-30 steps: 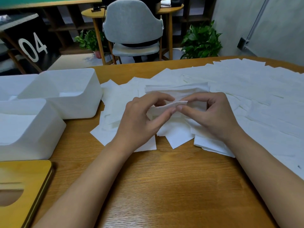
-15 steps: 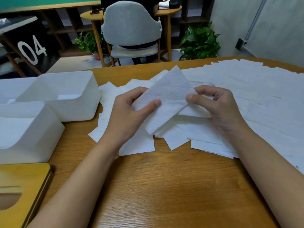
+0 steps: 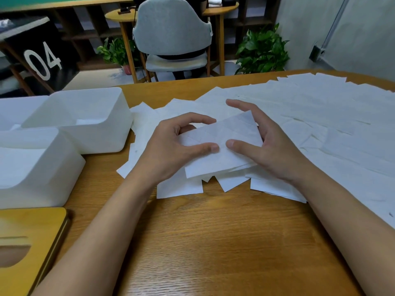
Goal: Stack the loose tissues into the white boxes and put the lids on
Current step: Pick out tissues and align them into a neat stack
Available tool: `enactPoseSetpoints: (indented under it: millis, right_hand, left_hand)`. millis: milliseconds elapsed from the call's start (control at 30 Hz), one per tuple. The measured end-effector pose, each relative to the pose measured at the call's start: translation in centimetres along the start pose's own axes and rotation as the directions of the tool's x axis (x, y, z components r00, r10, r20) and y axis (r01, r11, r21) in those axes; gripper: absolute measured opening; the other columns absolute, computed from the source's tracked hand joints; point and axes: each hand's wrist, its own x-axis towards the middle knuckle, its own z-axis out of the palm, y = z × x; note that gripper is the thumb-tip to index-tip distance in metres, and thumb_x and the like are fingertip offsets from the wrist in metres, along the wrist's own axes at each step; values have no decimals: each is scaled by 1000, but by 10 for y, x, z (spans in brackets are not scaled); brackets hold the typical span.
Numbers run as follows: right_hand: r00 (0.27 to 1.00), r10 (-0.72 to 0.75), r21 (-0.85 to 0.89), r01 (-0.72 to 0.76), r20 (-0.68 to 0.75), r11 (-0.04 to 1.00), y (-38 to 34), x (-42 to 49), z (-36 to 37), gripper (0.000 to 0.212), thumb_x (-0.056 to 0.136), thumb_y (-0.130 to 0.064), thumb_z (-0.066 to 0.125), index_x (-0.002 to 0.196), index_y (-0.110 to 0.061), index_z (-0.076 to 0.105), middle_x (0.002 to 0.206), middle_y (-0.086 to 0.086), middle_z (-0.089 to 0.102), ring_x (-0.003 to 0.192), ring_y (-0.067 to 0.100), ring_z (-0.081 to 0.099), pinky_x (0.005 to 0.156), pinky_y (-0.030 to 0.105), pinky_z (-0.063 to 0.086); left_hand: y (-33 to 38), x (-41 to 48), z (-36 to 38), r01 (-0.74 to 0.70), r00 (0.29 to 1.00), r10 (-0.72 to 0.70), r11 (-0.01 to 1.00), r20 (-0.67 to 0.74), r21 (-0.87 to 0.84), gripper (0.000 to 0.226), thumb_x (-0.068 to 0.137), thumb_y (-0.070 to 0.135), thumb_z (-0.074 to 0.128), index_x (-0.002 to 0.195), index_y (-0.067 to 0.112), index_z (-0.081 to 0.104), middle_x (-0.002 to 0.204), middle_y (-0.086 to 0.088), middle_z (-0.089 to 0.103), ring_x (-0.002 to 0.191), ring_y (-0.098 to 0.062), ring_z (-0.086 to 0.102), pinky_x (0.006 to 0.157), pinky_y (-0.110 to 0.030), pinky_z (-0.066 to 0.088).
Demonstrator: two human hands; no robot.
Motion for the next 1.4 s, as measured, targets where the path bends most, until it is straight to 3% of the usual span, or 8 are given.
enactPoseSetpoints:
  millis: [200,300,367,533,667,800,967,1400]
  right_hand:
    - [1000,-18,-26,17,-26,1000,-2,-1,2,67,98,-16,72,149,-47,42,149,-25,47,133,5,53,113,44,47]
    - [992,-62,-15,61,-108,998,-4,0,-1,66,97,-11,72,151,-38,43,146,-30,46,133,-12,45,111,19,41]
    - [985,-59,81,73,-161,994,-5,1,-4,65,97,-7,71,150,-32,43,141,-24,50,122,-11,54,97,13,47]
    - [987,-3,124,23,-158,992,-1,3,-6,66,97,-16,74,149,-41,42,142,-22,53,123,-1,60,103,25,52]
    - [999,-22,74,25,-48,997,-1,3,-6,36,97,-9,70,125,-32,73,129,-21,70,125,-2,60,102,14,45]
    - [984,59,41,-53,-169,998,9,4,-7,33,98,-1,66,110,-28,81,116,-19,76,116,-3,64,103,19,47]
    - [951,92,-11,-100,-294,995,14,7,-9,38,97,-2,63,111,-32,80,113,-33,72,114,-15,60,95,3,42]
    - [973,89,-84,-108,-211,991,17,8,-7,35,100,-9,64,119,-34,79,125,-26,70,124,-11,56,103,3,38]
  left_hand:
    - [-6,1,5,-27,999,29,998,-43,48,47,78,37,90,121,38,72,104,8,75,97,-9,70,76,-26,60]
    - [-6,3,9,-43,990,59,991,-128,129,51,82,53,81,129,43,66,125,17,61,112,3,58,82,-11,50]
    - [-1,2,10,20,992,-21,1000,-126,-8,52,86,50,77,135,42,62,124,18,60,106,11,58,77,-7,48]
    - [2,0,11,63,989,-92,973,-120,-224,50,94,20,78,138,35,59,107,8,79,94,-8,76,72,-22,59]
    - [-7,3,14,18,979,-53,985,-198,-171,59,93,19,81,142,33,53,107,7,78,90,-12,77,70,-25,61]
    - [-17,5,14,-70,970,100,988,-220,138,64,85,34,87,135,34,47,109,6,61,89,-14,62,73,-23,53]
    - [-24,2,23,-214,975,223,885,28,414,45,74,51,89,103,30,62,101,13,55,90,-9,54,75,-25,47]
    - [-19,-3,27,-205,979,159,804,130,558,17,80,38,63,86,26,75,89,13,67,85,-6,63,73,-41,56]
